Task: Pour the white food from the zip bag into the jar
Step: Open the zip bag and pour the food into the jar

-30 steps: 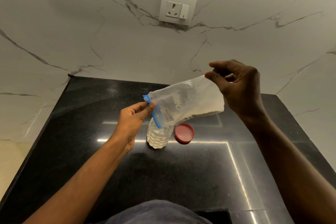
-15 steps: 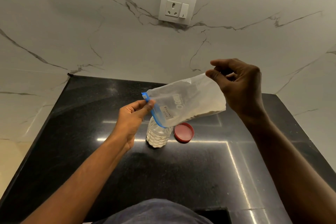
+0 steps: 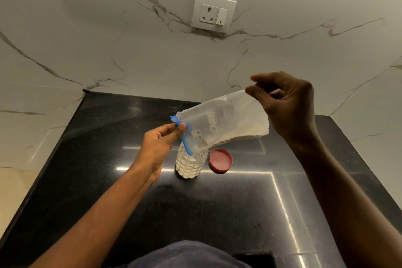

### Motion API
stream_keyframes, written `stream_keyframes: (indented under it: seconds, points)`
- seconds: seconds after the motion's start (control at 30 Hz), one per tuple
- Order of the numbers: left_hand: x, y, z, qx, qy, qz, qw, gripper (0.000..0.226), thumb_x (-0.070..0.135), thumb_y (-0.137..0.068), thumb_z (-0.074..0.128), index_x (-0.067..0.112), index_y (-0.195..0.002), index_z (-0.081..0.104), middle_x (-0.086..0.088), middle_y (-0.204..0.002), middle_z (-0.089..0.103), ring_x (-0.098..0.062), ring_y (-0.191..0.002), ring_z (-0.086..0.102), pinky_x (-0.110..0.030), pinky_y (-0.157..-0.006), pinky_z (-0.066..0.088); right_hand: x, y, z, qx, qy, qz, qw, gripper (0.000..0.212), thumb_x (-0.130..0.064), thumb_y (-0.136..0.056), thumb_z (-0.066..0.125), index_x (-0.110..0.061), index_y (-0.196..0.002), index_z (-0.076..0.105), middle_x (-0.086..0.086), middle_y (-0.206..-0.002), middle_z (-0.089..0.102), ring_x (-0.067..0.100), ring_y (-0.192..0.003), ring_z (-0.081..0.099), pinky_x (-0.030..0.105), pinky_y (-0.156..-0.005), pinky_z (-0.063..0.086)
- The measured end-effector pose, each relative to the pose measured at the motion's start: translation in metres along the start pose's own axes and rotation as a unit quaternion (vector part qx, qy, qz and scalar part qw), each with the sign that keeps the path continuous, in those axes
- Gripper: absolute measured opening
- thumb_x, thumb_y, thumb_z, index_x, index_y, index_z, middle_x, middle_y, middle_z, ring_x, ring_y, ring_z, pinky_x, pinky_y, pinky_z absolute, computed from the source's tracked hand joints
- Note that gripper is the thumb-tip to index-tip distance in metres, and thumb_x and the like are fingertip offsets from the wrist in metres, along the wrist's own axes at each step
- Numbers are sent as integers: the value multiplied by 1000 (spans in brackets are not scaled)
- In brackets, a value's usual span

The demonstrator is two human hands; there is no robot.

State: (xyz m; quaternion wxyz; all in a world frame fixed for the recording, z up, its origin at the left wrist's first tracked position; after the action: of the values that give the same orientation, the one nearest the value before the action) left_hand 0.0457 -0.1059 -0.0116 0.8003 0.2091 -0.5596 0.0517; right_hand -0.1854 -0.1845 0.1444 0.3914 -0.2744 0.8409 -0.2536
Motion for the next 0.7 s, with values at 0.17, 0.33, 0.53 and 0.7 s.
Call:
stream_keyframes:
  seconds: [0.17, 0.33, 0.53, 0.7]
  points:
    - [-1, 1, -2, -3, -3, -6, 1000, 21, 28, -93, 76, 19, -111, 80, 11, -98, 83, 9, -83, 74, -24, -82, 47, -4, 2, 0, -19, 17, -16, 1000, 27, -18, -90, 82, -7, -114, 78, -4, -95, 73, -3, -80, 67, 7, -69, 53]
    - [-3, 2, -3, 2, -9, -14, 1000, 20, 30, -92, 77, 21, -109, 81, 12, -98, 83, 6, -85, 75, -30, -90, 48, -8, -2, 0, -22, 14, -26, 999, 26, -18, -89, 83, -8, -113, 78, -7, -96, 72, -5, -80, 66, 5, -68, 51]
    - [-4, 1, -5, 8, -4, -20, 1000, 21, 32, -91, 78, 21, -109, 81, 12, -98, 83, 0, -100, 69, -39, -104, 46, -8, -3, 2, -25, 11, -27, 999, 26, -17, -89, 83, -6, -113, 78, -6, -95, 72, -5, -79, 66, 4, -68, 51]
    - [-5, 0, -5, 8, -2, -18, 1000, 19, 32, -91, 78, 22, -108, 82, 12, -98, 83, 3, -96, 70, -39, -106, 44, -9, -5, 4, -20, 4, -30, 999, 25, -18, -90, 82, -7, -113, 78, -7, -96, 72, -4, -80, 67, 5, -69, 52]
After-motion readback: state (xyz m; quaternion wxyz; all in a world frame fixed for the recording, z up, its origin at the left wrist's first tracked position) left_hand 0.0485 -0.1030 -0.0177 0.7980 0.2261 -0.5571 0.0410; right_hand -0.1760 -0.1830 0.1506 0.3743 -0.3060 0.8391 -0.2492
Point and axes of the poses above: each hand's wrist, its own y-axis away from the middle knuckle, its own z-axis out of the palm, x = y × z, the point moved 2 cm from there along -y, towards the middle knuckle
